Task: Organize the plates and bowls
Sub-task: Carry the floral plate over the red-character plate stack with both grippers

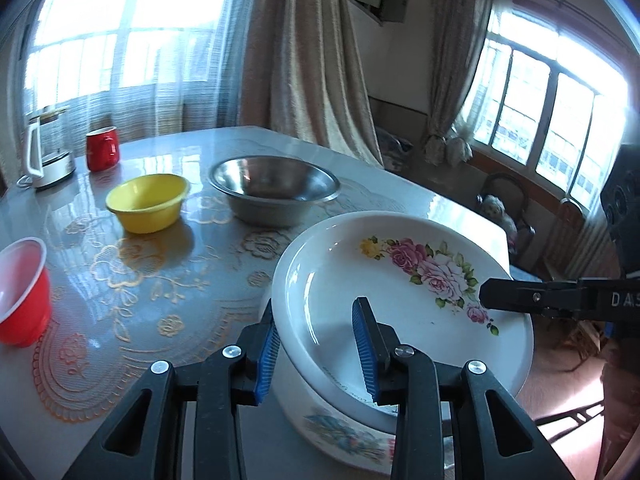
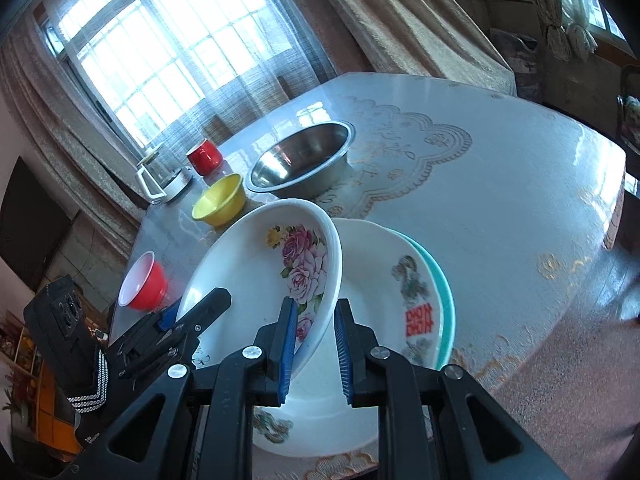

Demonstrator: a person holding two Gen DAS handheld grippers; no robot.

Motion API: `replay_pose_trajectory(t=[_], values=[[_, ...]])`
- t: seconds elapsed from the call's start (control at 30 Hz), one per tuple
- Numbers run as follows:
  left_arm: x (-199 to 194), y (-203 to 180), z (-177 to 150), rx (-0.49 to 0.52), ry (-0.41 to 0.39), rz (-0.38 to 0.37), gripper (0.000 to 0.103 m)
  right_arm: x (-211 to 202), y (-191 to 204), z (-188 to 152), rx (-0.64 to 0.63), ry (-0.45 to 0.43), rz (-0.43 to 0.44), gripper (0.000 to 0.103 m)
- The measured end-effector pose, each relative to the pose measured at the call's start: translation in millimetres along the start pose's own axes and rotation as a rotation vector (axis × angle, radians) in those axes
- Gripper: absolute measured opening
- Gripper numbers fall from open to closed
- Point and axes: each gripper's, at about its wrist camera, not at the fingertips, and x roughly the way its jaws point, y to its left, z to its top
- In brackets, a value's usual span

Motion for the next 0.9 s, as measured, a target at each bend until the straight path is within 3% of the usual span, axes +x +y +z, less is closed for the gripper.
replay_pose_trajectory(t=[0.5, 0.77, 0.9], values=[[15.1, -23.8, -13.7, 0.08, 0.143, -0.08, 0.046, 3.7, -36.9, -14.9, 0.125, 0.067, -0.003, 0.019], [14.9, -30.2, -15.4, 0.124, 0.161, -0.065, 0.055, 13.8, -37.0, -13.7, 0.126, 0.099, -0.034, 0.02], [15.5, -21.7, -11.0, 0.09, 0.181, -0.101, 0.058, 17.5, -36.1, -9.7, 0.116, 0.111, -0.052, 0.02]])
